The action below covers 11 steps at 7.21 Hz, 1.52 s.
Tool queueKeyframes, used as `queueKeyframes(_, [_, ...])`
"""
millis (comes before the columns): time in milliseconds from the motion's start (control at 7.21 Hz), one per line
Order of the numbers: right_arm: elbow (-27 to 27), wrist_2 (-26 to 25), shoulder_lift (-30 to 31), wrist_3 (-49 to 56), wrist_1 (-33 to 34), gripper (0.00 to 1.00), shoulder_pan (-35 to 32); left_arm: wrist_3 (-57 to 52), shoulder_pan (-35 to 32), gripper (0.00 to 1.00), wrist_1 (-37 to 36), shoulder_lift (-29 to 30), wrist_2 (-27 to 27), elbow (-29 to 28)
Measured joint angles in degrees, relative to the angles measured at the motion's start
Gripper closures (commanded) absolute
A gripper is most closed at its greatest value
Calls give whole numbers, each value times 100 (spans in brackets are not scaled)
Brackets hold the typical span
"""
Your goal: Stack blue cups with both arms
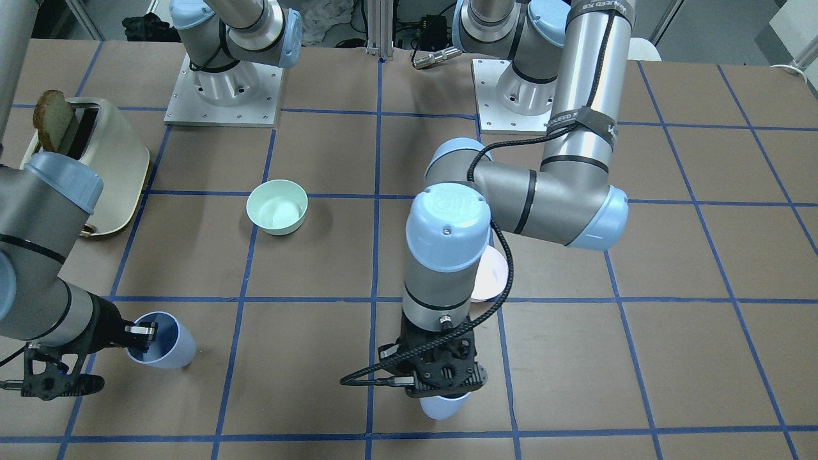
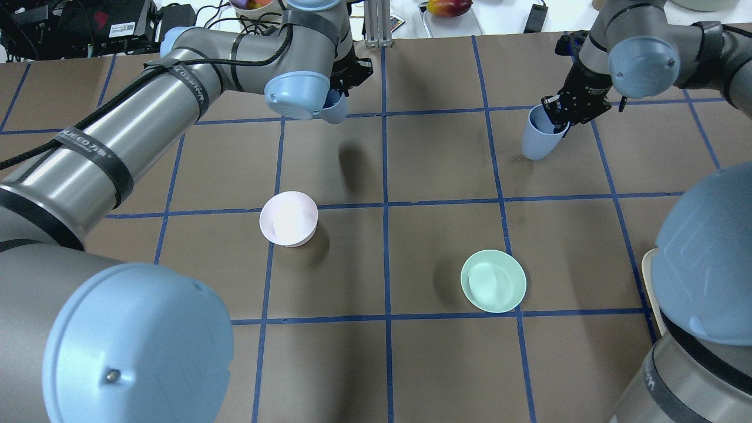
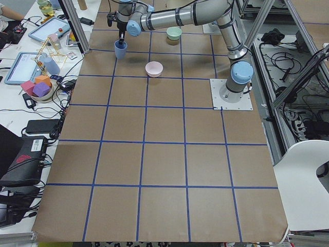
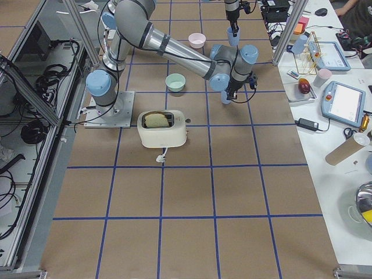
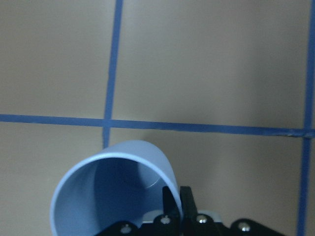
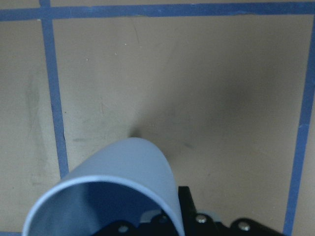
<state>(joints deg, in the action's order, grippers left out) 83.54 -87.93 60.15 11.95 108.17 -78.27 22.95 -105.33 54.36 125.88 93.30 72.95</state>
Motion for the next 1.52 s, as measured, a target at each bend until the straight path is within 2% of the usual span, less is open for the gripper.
queueKeyframes(554, [-60,-12,647,-6,-728,100,84,383,-467,98,-12,472,-105,-458])
queueKeyframes(693, [-53,-13,662,-3,-746,100,103,381,-548,87,-3,562,-101,-542])
queueKeyframes(832, [-47,-18,657,1,-747,100,113,368,-584,61,9,638,-93,-578])
queueKeyframes(970, [-44,-20,646,2,-744,100,114,336,-597,3,11,704,-81,-593])
queueKeyframes(1109, [-57,-13,634,-9,-738,100,113,330,-599,0,4,752,-70,-601])
queueKeyframes(1525, [-96,-6,637,-63,-736,100,110,355,-580,0,22,723,-62,-644])
